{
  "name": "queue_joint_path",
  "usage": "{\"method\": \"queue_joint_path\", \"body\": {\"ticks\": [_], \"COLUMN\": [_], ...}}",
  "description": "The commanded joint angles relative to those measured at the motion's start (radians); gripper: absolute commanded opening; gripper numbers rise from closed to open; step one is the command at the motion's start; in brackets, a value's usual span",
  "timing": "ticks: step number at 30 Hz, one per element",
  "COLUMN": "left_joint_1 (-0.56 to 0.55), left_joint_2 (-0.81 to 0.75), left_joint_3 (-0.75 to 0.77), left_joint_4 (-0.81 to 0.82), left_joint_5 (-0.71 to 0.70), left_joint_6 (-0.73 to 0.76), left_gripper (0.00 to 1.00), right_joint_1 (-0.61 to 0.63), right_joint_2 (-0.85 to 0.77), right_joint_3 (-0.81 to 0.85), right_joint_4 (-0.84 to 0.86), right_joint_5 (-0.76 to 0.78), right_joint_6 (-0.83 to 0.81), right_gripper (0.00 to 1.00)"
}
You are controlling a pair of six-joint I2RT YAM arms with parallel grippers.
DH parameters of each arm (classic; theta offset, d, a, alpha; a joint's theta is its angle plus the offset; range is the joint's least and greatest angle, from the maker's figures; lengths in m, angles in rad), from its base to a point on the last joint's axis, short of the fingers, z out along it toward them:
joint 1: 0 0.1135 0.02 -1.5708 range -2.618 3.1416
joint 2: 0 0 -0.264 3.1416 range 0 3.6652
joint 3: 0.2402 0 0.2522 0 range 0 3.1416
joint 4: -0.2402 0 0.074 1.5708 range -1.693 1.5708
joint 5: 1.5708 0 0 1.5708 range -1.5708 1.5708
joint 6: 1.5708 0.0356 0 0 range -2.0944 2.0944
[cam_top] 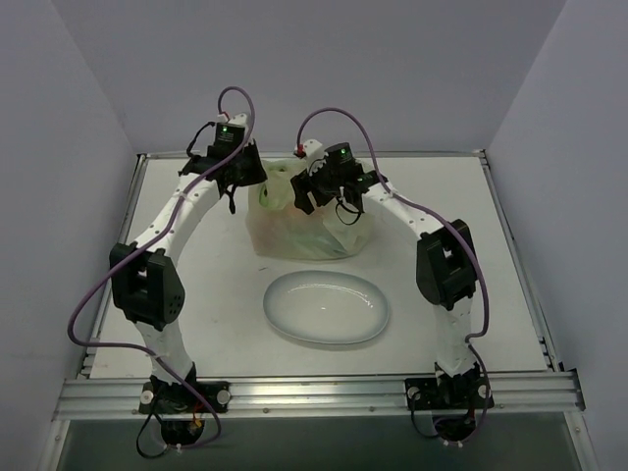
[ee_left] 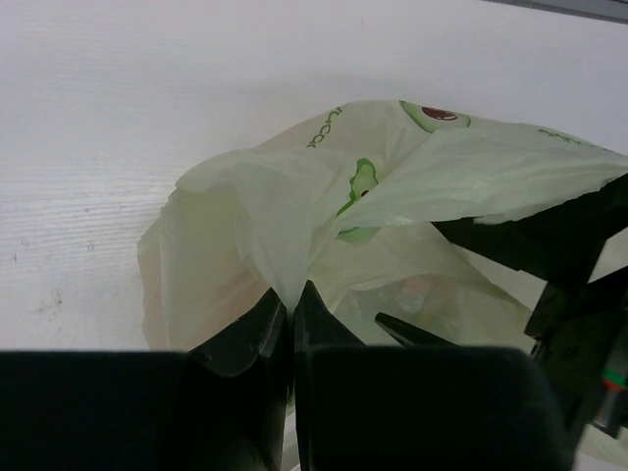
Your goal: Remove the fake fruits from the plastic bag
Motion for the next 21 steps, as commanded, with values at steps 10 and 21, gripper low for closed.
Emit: {"method": "queue_joint_path", "body": {"ticks": [10, 21], "left_joint_1": [0.042, 0.056], "left_joint_2": [-0.027, 0.039], "left_joint_3": [0.129, 0.129], "left_joint_4": [-0.016, 0.04], "left_joint_5": [0.041, 0.019], "left_joint_6": [-0.004, -0.027], "left_gripper": [0.02, 0.02], "right_joint_1": [0.057, 0.293], "right_joint_2": [-0.035, -0.241], "right_joint_3": [-0.006, -0.423], "right_joint_4": [0.041, 0.378], "right_joint_5": [-0.034, 0.028], "right_joint_6": [0.045, 0.247], "right_gripper": [0.13, 0.0]}}
